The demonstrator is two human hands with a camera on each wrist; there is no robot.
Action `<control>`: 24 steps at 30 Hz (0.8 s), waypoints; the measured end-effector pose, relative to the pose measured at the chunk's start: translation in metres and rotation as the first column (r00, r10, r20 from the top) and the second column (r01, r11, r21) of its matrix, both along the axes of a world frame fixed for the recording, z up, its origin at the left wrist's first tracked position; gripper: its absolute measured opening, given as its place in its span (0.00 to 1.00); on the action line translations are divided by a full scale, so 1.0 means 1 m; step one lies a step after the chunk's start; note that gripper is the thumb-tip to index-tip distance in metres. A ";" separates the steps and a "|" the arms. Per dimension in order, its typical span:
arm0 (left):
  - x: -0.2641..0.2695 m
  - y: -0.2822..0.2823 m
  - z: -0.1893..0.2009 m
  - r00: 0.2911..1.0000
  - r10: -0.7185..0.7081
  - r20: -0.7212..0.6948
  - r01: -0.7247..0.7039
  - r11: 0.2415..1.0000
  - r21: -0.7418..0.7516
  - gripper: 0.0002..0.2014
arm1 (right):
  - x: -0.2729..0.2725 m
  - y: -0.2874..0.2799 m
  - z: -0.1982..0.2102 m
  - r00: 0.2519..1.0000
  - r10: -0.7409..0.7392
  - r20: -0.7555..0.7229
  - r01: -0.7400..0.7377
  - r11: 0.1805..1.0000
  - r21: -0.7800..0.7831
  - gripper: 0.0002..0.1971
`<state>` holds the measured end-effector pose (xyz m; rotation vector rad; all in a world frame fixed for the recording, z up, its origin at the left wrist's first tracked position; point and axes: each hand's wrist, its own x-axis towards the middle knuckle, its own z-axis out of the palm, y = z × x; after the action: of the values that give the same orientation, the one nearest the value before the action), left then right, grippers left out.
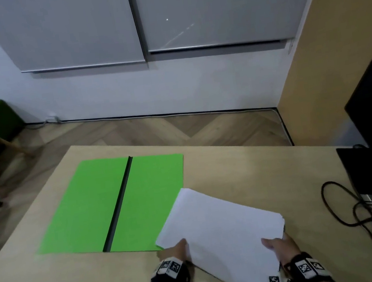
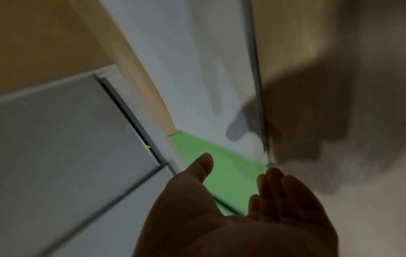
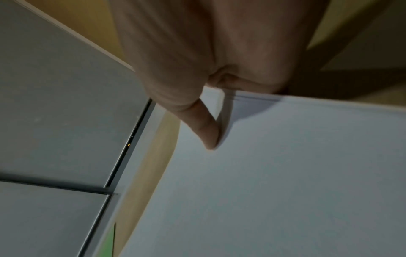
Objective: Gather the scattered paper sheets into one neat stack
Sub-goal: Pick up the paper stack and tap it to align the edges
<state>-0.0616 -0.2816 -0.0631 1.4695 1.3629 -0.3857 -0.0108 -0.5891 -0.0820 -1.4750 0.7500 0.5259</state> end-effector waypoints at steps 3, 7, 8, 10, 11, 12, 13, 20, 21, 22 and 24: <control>0.005 0.024 0.028 0.999 -0.046 -0.025 0.052 0.923 0.381 0.43 | 0.008 -0.005 0.007 1.000 -0.002 0.023 0.003 0.999 -0.052 0.28; 0.027 0.039 0.036 0.880 -0.463 -0.101 0.439 0.715 0.544 0.36 | 0.010 -0.021 -0.010 1.000 -0.016 0.006 0.016 0.999 0.045 0.43; 0.031 0.038 0.032 0.818 -0.561 -0.124 0.537 0.669 0.515 0.38 | 0.008 -0.021 -0.004 1.000 -0.019 0.005 0.019 0.996 0.092 0.42; 0.034 0.030 0.026 0.673 -0.699 -0.242 0.713 0.526 0.464 0.42 | -0.002 -0.007 0.032 1.000 0.008 -0.022 -0.003 0.983 0.182 0.29; 0.034 0.025 0.023 0.618 -0.730 -0.292 0.760 0.461 0.457 0.44 | -0.005 -0.005 0.038 0.999 0.015 -0.034 -0.006 0.967 0.254 0.22; 0.034 0.020 0.020 0.579 -0.746 -0.329 0.788 0.409 0.460 0.45 | -0.010 -0.003 0.041 0.999 0.003 -0.050 0.012 0.958 0.287 0.17; 0.034 0.015 0.020 0.556 -0.752 -0.355 0.806 0.381 0.454 0.45 | -0.013 -0.003 0.041 0.999 -0.004 -0.050 0.019 0.952 0.305 0.16; 0.038 0.018 0.019 0.523 -0.773 -0.360 0.830 0.366 0.420 0.44 | -0.022 -0.014 0.015 0.997 -0.033 -0.065 0.047 0.974 0.223 0.40; 0.039 0.021 0.021 0.531 -0.774 -0.346 0.825 0.377 0.422 0.43 | -0.025 -0.013 0.020 0.996 -0.046 -0.074 0.063 0.966 0.250 0.39; 0.040 0.024 0.022 0.542 -0.774 -0.327 0.815 0.391 0.427 0.43 | -0.027 -0.013 0.022 0.996 -0.046 -0.071 0.064 0.963 0.263 0.38; 0.040 0.031 0.025 0.582 -0.771 -0.258 0.785 0.450 0.426 0.43 | -0.026 -0.009 0.040 0.998 -0.003 -0.059 0.020 0.961 0.277 0.32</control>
<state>-0.0216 -0.2509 -0.0384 2.5494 0.7043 -0.6626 -0.0372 -0.5977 -0.0423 -1.1983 0.6991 0.6406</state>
